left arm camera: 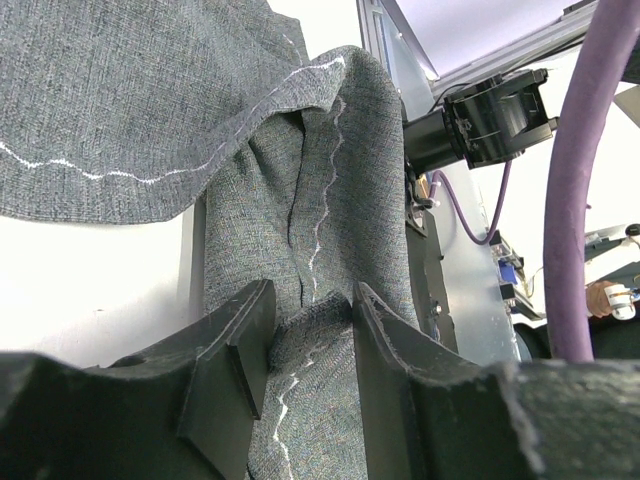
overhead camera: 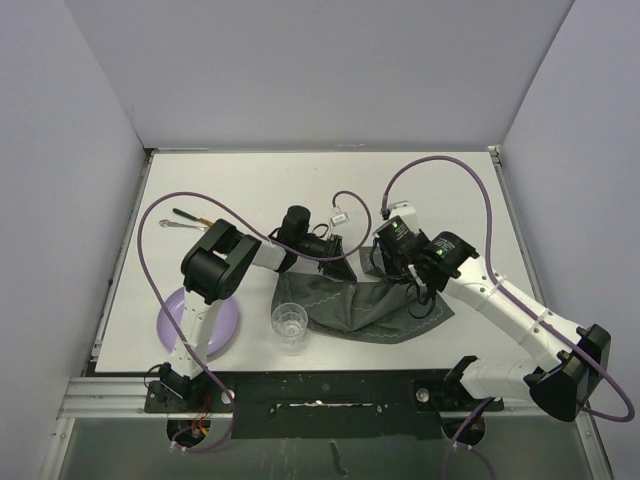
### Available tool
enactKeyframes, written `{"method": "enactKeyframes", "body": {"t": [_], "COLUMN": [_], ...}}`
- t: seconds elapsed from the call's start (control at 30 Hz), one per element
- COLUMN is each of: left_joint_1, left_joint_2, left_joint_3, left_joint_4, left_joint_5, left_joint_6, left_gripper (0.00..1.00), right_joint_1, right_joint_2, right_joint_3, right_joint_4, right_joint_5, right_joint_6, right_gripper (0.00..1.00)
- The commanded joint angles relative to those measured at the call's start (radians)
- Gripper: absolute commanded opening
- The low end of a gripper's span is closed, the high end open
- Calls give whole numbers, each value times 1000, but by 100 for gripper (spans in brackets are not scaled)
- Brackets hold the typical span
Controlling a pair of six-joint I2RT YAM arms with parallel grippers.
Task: Set the dinner table for one person
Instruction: Flatten out the napkin at the center of the board.
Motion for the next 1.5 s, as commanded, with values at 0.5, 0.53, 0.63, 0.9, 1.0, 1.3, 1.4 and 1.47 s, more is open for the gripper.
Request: {"method": "enactKeyframes", "body": {"t": [0.5,0.53,0.63,0.9,1.0,1.3,1.4,1.47], "left_joint_1": [17,19,20,48,67,162,191,195], "left_joint_2": [-95,-111,-156,-209,-204,-293,-308,-299], "left_joint_3": [76,86,129,301,387,485,543,617], "left_joint_4": [-490,-532,-676,-954,-1049,-1211,-1273,-1332], "left_joint_5": [-193,-216,-291,-421,-439,-528,-590,-630], "left_joint_6": [314,335,394,466,491,524,521,539], "left_gripper": [0,0,0,0,0,0,0,0], "right_joint_1": [-57,-69,-113,-216,-271,-409,-445,-476], "right_joint_2": [4,13,43,143,189,311,358,401], "right_joint_3": [-8,-5,8,48,50,201,267,310], "right_joint_4": [88,100,144,245,289,341,345,341], "right_joint_5": [7,2,-26,-53,-78,-142,-161,-186], "right_joint_6": [-56,-67,-101,-166,-176,-191,-209,-214], "right_gripper": [38,38,38,37,36,36,37,37]}}
